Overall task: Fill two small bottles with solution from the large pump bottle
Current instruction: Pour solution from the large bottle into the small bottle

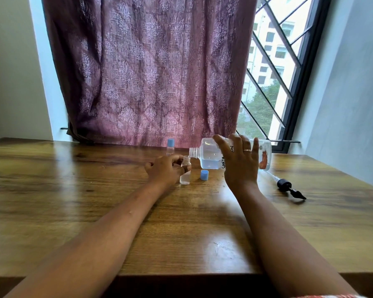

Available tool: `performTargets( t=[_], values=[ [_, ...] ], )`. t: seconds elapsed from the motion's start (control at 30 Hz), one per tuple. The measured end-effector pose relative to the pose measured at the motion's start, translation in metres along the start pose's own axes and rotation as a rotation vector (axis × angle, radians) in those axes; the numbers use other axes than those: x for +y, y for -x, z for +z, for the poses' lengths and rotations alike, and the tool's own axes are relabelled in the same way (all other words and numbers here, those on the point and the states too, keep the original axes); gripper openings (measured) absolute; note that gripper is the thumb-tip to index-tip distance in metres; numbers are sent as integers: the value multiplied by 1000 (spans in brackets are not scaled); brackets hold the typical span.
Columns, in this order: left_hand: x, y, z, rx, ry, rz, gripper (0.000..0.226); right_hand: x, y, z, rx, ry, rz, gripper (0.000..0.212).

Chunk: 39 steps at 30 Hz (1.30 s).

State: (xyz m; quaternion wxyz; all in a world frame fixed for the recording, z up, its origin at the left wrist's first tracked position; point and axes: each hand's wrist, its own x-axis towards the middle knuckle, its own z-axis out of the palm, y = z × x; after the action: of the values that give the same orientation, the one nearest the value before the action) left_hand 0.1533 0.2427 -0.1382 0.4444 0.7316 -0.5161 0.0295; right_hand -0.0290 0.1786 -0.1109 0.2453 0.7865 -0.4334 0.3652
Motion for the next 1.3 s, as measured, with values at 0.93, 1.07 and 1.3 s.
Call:
performTargets(
  t=[0.93, 1.07, 1.3],
  values=[
    [1, 3, -1, 11, 31, 9, 40, 1, 0, 4, 13, 22, -5, 95],
    [1, 3, -1, 6, 42, 7, 40, 3, 0, 5, -7, 33, -5, 97],
    [1, 2, 0, 15, 19, 12, 41, 2, -6, 5, 5, -172, 189, 92]
  ],
)
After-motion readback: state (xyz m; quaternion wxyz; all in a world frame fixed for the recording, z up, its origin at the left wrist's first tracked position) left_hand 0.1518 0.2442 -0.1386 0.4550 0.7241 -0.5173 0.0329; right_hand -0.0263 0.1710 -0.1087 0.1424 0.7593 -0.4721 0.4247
